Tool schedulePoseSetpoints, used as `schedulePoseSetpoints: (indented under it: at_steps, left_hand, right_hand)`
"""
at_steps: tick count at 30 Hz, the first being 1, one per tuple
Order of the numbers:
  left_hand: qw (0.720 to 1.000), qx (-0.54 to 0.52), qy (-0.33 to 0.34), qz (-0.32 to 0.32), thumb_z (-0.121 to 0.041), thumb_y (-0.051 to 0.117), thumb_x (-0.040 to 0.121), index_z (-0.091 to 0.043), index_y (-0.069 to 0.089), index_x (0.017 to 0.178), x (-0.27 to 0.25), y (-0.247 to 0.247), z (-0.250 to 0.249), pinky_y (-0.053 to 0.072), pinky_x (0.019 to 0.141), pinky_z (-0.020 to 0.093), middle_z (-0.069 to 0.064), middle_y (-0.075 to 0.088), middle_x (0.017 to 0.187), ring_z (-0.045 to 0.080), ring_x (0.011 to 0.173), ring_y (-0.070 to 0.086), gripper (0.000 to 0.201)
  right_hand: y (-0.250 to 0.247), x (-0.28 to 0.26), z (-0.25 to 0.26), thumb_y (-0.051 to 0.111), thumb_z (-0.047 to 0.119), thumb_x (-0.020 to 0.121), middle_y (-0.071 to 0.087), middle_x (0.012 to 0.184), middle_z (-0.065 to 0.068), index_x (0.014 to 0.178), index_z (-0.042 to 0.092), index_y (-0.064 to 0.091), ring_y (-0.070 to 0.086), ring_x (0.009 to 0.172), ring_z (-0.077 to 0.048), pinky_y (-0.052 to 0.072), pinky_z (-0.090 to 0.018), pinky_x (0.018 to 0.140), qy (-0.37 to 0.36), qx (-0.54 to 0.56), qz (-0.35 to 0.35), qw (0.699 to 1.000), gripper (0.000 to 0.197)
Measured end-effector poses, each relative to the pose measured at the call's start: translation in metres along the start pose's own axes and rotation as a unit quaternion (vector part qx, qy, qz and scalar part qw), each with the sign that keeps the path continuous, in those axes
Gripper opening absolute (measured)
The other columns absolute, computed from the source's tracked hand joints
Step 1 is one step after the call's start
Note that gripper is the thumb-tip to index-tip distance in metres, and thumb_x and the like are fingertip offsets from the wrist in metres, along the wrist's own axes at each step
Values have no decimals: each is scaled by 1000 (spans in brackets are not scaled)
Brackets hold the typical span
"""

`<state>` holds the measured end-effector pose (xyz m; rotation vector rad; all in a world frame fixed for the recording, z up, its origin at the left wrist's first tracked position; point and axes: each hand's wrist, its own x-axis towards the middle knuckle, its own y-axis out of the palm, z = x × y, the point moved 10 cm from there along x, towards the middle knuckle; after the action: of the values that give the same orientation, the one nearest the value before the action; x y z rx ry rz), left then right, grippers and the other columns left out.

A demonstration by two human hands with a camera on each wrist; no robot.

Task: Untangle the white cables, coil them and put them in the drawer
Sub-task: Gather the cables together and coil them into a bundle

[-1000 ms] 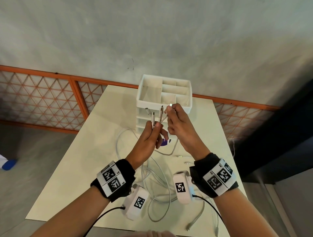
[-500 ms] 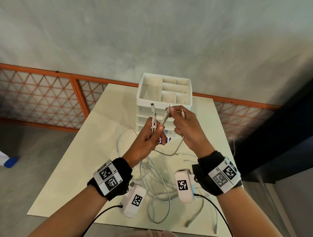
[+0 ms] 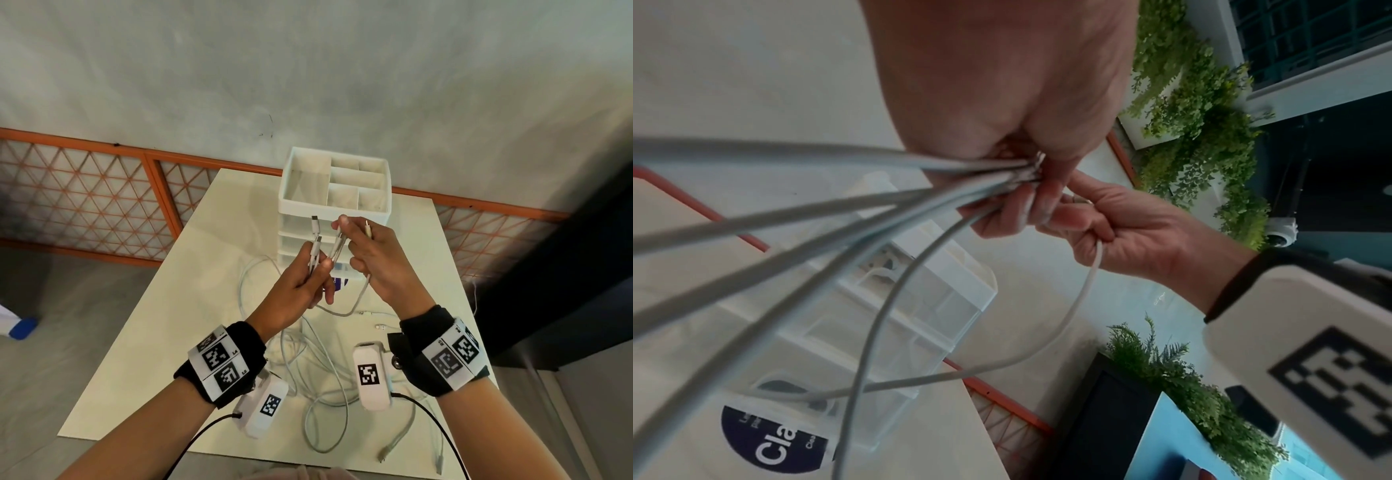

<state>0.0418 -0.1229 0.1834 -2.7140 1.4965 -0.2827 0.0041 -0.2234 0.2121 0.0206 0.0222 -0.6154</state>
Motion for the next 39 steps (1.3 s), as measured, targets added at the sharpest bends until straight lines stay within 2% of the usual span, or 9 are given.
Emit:
schedulePoseSetpoints:
  at_steps: [7,10,14,18,24,28,32,36,39]
  left_hand:
    - [998,38,24,-50,-21,32,103,-2,37,105,4,-9,-5,35,51,10,2,58,69,0,45,48,20]
    - [990,103,60,-71,-23,35,101,-8,33,99,5,-10,-10,35,52,11,-2,58,71,2,48,47,15]
    - [981,113,71,-141,-26,31,102,-18,32,97,4,-24,-12,35,47,11,3,59,76,5,45,49,10]
    - [977,74,72,-188,-23,32,103,-21,35,100,3,-40,-16,47,42,20,-3,64,87,15,48,61,5]
    - [981,80,87,-153,-24,33,102,-20,39,105,7,-38,-23,56,68,24,-12,66,91,5,73,70,8]
    - [988,57,67,-129,-26,30,103,-18,36,109,12,-34,-20,59,66,34,2,68,87,13,67,70,12]
    - [991,24,47,-120,-28,30,102,-19,34,110,16,-32,-11,57,63,41,-4,63,73,24,62,61,12]
    - [992,18,62,-106,-27,30,103,-31,31,95,19,-28,-13,41,53,30,4,43,66,11,55,42,9]
    - [992,3,75,-106,-22,30,103,-27,28,89,20,-27,-14,35,53,17,-1,36,70,4,55,35,15]
  right_hand:
    - [1,4,7,62,31,89,41,42,15,96,-1,68,30,39,-6,22,-16,41,-4,-32,-25,999,33]
    - [0,6,10,64,24,88,47,38,16,95,-10,63,42,35,-2,28,-9,39,-15,-33,-47,998,35]
    - [1,11,11,68,22,85,46,38,15,78,0,61,44,36,-2,31,-6,40,-40,-40,-69,996,24]
    - [-1,14,8,70,24,84,51,46,14,79,-1,62,47,41,-1,32,-7,43,-47,-41,-78,995,26]
    - [6,19,14,70,21,83,69,72,-1,68,11,67,65,73,-11,50,-25,73,-71,-95,-64,991,18]
    - [11,19,9,68,24,86,63,58,13,64,19,63,58,58,-1,42,-14,57,-53,-62,-50,995,22]
    - [15,17,8,66,22,86,60,52,15,70,10,63,57,50,-1,39,-7,47,-54,-27,-38,997,20]
    - [14,17,10,68,19,85,61,54,13,79,2,67,57,51,0,38,-7,48,-59,-16,-52,997,18]
    - [17,18,6,53,32,94,52,59,9,101,5,69,44,45,-3,33,-11,46,-42,-19,-46,998,33]
